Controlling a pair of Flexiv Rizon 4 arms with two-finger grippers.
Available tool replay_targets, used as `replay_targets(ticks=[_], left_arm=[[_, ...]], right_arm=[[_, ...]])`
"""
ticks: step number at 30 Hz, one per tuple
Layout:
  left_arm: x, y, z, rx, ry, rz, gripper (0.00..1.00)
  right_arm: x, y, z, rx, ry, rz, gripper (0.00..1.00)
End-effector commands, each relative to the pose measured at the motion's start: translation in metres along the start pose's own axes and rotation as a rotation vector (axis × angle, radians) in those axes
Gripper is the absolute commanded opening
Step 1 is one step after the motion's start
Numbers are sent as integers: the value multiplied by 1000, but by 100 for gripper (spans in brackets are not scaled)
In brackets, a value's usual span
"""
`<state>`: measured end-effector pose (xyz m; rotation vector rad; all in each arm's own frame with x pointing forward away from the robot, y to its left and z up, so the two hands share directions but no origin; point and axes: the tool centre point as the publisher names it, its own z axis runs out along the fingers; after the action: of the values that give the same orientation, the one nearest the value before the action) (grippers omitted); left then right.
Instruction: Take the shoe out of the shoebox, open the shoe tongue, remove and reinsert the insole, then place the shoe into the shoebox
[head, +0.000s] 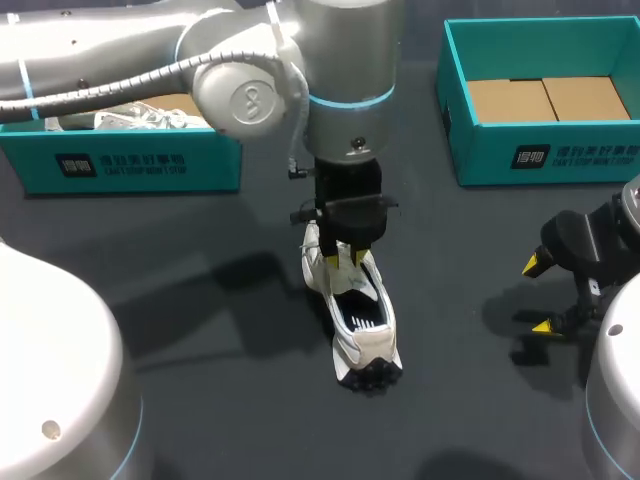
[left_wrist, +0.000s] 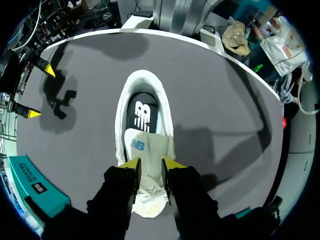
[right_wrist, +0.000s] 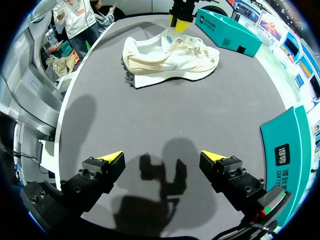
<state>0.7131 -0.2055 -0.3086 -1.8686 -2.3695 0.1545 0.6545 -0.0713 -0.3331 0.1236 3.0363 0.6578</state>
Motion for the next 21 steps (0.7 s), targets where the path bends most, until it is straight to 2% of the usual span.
replay_targets(ticks=[1,4,6,12,15,21], left_arm=[[-12,-8,27,10,10,7,19],[-16,-13,40,28,8,23,14],[-16,-15,42,31,9,30,15],[-8,-16,15,2,-52,37,17],[-7,-16,13,-2,-59,36,18],[-11,-17,43,21,-11,40,19]], right_arm=[[2,0,-1,2,-3,0,100],[2,0,-1,2,-3,0,100],[2,0,-1,2,-3,0,100],[2,0,-1,2,-3,0,100],[2,0,-1,2,-3,0,100],[2,0,-1,2,-3,0,100]])
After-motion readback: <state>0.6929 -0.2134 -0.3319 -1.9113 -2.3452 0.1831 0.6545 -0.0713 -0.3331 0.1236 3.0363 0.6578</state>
